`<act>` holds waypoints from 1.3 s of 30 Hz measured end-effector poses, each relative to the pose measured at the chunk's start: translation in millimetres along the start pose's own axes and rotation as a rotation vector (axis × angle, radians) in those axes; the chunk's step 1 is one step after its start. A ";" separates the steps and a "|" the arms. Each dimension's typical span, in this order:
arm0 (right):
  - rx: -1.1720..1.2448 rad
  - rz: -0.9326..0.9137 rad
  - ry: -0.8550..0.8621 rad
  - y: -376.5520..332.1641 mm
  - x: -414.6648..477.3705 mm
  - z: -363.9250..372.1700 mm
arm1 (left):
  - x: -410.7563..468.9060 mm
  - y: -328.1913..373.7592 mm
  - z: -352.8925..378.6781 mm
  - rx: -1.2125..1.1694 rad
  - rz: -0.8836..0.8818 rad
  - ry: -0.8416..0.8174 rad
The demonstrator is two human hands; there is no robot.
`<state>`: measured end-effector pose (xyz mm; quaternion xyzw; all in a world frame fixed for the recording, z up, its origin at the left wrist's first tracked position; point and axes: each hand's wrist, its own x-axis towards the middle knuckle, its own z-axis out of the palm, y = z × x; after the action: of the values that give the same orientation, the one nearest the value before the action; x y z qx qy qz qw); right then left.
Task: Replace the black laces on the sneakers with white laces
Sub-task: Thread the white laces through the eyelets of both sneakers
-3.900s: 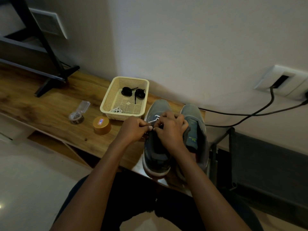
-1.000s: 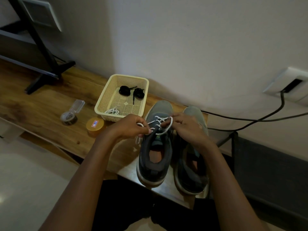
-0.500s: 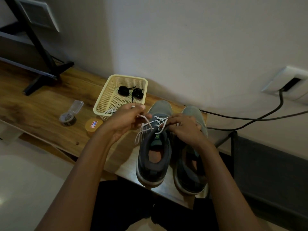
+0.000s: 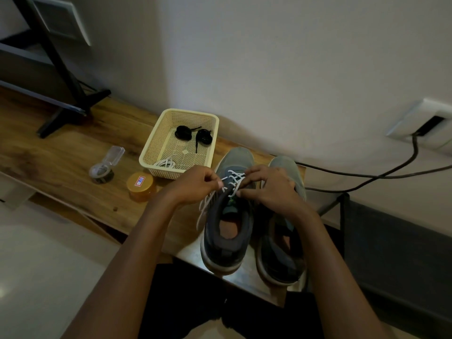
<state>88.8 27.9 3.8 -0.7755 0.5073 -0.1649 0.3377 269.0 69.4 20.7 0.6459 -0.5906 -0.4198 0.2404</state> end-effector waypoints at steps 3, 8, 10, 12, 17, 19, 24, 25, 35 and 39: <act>-0.018 -0.005 -0.001 -1.6 -1.1 -2.3 | -0.5 3.9 -4.1 -0.181 -0.064 0.113; 0.019 0.011 -0.014 -2.2 -1.4 -1.9 | -3.4 4.5 -13.9 -0.549 -0.163 0.159; 0.038 0.004 -0.007 -2.8 -1.4 -1.9 | -3.8 3.9 -11.5 -0.428 -0.144 0.130; 0.040 0.012 0.011 -5.1 -2.5 -2.5 | -3.6 3.3 -6.0 -0.279 -0.099 0.078; -0.079 0.052 0.059 -9.0 -7.2 -7.3 | -2.6 -1.7 -2.3 -0.108 -0.076 -0.095; -0.118 0.058 0.055 -8.9 -8.6 -9.3 | -2.6 -2.8 -4.7 -0.086 -0.079 -0.105; -0.140 0.081 0.027 -7.4 -8.5 -10.3 | -2.9 -2.6 -4.5 -0.075 -0.075 -0.120; -0.136 0.081 0.021 -6.8 -8.7 -10.3 | -1.8 -3.1 -4.6 -0.096 -0.091 -0.105; -0.131 0.099 -0.002 -6.6 -6.3 -6.6 | -1.2 4.1 -8.4 -0.312 -0.272 -0.066; -0.003 0.087 0.059 -7.8 -8.4 -8.9 | -2.4 -0.9 -7.3 -0.117 -0.255 -0.086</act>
<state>85.1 34.3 16.2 -0.7483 0.5503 -0.1719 0.3282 275.7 70.5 24.5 0.6820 -0.4880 -0.5080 0.1966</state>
